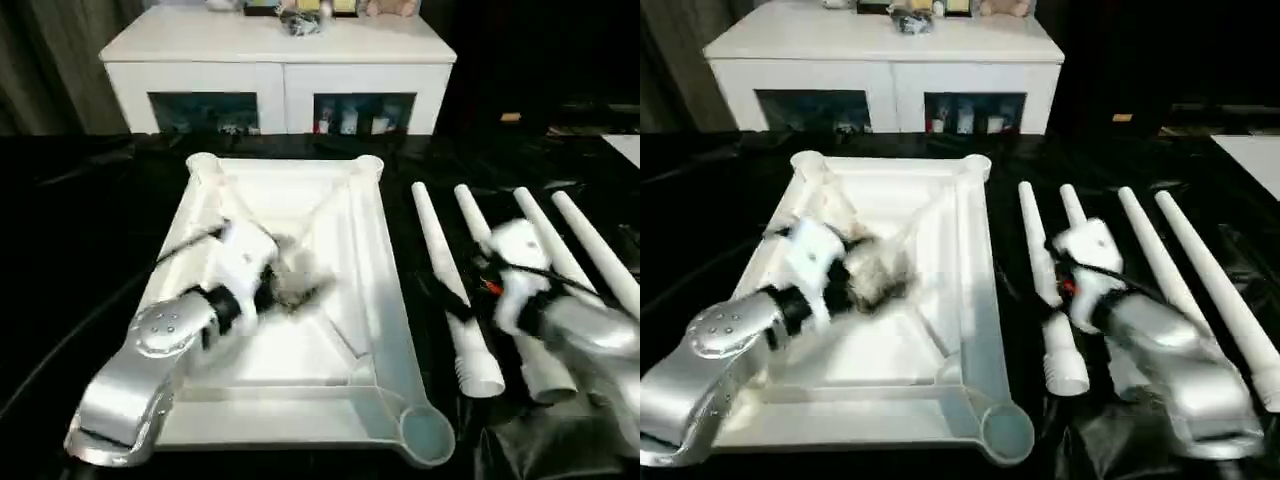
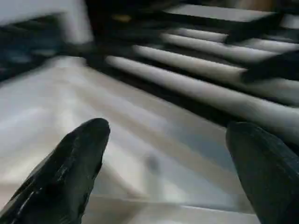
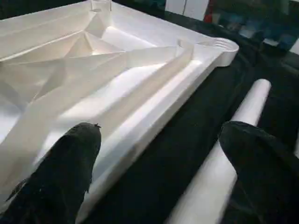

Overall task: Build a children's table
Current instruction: Move to table, then move table base

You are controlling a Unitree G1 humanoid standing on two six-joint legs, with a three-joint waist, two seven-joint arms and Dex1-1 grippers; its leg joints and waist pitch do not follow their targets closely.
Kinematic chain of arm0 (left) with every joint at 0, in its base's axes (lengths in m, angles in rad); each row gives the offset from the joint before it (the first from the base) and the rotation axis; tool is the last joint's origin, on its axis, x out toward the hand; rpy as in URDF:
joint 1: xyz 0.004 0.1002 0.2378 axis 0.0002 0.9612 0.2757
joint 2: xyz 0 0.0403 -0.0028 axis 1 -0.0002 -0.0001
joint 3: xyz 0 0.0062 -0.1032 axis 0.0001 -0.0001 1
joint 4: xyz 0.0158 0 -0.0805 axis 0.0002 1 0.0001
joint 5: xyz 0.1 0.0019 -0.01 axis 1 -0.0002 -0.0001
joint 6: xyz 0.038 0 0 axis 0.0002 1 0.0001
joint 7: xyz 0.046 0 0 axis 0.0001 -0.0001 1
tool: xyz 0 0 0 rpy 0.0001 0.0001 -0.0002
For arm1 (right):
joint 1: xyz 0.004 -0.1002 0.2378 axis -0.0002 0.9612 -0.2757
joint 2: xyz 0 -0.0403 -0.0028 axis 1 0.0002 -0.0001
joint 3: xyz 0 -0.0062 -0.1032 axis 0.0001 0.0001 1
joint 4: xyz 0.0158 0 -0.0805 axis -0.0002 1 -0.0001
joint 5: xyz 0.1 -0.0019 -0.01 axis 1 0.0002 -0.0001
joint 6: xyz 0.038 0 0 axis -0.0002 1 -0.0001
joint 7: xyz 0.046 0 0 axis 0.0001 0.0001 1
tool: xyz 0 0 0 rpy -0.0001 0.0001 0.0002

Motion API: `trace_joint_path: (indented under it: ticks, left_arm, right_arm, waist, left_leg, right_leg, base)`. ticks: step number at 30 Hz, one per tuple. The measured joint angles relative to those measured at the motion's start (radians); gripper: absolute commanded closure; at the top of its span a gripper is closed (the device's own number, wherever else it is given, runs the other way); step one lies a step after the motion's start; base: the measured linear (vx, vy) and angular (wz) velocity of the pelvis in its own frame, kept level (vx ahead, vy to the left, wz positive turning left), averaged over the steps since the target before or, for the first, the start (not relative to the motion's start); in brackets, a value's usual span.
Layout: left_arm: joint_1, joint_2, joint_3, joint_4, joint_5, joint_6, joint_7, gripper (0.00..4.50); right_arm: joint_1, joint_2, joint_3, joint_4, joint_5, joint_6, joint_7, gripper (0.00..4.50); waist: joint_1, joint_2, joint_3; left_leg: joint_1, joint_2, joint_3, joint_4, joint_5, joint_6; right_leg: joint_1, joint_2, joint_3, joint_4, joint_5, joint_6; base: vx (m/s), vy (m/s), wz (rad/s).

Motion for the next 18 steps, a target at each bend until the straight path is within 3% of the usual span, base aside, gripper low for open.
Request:
trace_joint_path:
  ticks: [3, 7, 8, 13, 15, 18]
  left_arm:
    - [0.000, 0.100, -0.039, -0.062, -0.043, 0.036, -0.120, 0.00]
    - [0.003, 0.214, -0.128, -0.045, 0.025, 0.014, -0.218, 0.00]
    - [0.003, 0.227, -0.146, -0.032, 0.040, 0.003, -0.230, 0.18]
    - [-0.005, 0.235, -0.238, 0.064, 0.128, -0.066, -0.233, 0.39]
    - [-0.011, 0.227, -0.259, 0.100, 0.156, -0.082, -0.215, 0.69]
    - [-0.029, 0.209, -0.283, 0.162, 0.183, -0.084, -0.205, 0.78]
  right_arm:
    - [0.008, -0.065, -0.006, -0.036, 0.014, -0.005, 0.072, 0.05]
    - [0.033, -0.132, 0.004, -0.073, 0.035, -0.005, 0.156, 0.05]
    - [0.033, -0.142, 0.007, -0.077, 0.035, -0.006, 0.171, 0.02]
    - [0.033, -0.156, 0.050, -0.099, 0.034, -0.007, 0.192, 0.00]
    - [0.033, -0.161, 0.059, -0.117, 0.033, -0.007, 0.200, 0.00]
    - [0.040, -0.178, 0.077, -0.131, 0.033, -0.006, 0.217, 0.00]
  waist:
    - [-0.001, 0.004, -0.003]
    - [0.003, 0.009, -0.004]
    - [0.003, 0.009, -0.004]
    - [0.003, 0.009, -0.004]
    - [0.003, 0.009, -0.004]
    - [0.003, 0.009, -0.004]
  left_leg:
    - [0.000, 0.000, 0.002, -0.004, 0.003, 0.000]
    - [0.000, 0.001, 0.005, -0.005, 0.004, 0.003]
    - [0.000, 0.001, 0.006, -0.005, 0.004, 0.003]
    - [0.001, 0.001, 0.010, -0.005, 0.004, 0.003]
    - [0.001, 0.001, 0.010, -0.005, 0.004, 0.003]
    - [0.001, 0.001, 0.010, -0.005, 0.004, 0.003]
  right_leg:
    - [-0.001, 0.000, 0.000, -0.002, -0.001, -0.001]
    - [-0.001, -0.001, 0.001, -0.004, -0.002, -0.001]
    - [-0.001, -0.001, 0.000, -0.005, -0.002, -0.001]
    - [-0.001, -0.004, 0.001, -0.005, -0.002, -0.001]
    - [0.000, -0.004, 0.001, -0.005, -0.002, -0.001]
    - [-0.001, -0.004, 0.001, -0.004, -0.002, -0.001]
  base:
    - [0.000, 0.000, 0.00]
    - [0.000, 0.000, 0.00]
    - [0.000, 0.000, 0.00]
    - [0.000, 0.000, 0.00]
    - [0.000, 0.000, 0.00]
    - [0.000, 0.000, 0.00]
